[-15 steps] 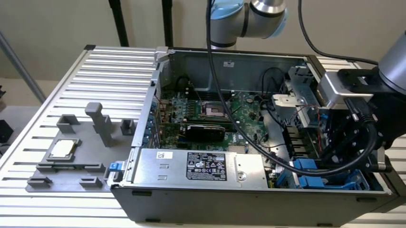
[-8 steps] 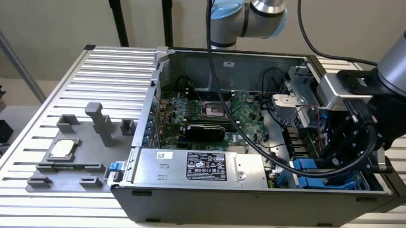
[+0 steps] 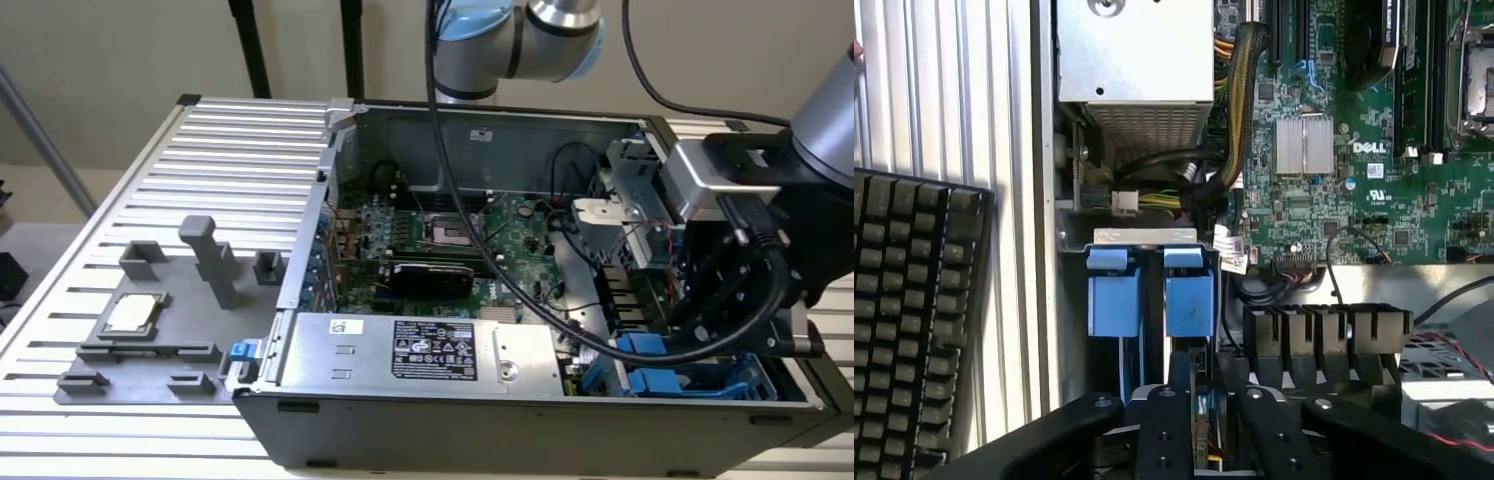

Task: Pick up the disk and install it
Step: 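Insert the second disk wire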

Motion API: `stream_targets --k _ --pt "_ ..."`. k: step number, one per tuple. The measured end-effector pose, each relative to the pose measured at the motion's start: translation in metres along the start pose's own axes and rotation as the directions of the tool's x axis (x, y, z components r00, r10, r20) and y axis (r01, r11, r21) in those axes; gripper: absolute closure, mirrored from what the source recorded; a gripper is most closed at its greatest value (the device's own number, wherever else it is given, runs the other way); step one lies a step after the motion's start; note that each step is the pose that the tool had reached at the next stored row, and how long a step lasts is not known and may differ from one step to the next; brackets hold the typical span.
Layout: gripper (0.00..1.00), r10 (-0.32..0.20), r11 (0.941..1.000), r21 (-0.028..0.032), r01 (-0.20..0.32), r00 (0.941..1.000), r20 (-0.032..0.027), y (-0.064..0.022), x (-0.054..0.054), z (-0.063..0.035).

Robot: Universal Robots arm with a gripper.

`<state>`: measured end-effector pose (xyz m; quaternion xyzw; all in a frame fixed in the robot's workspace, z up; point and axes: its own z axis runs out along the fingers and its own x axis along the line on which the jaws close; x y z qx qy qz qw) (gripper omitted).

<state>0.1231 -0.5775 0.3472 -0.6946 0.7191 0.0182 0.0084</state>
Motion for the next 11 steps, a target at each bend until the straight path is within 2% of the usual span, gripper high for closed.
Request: stream_targets --k 4,11 --pt "0.75 0.0 1.0 0.0 0.0 1.0 -0.0001 0.0109 0.0003 -0.0011" --pt "0.75 0.0 1.0 -0.0001 0.0 1.0 -0.0001 0.0115 0.0004 -0.0011"
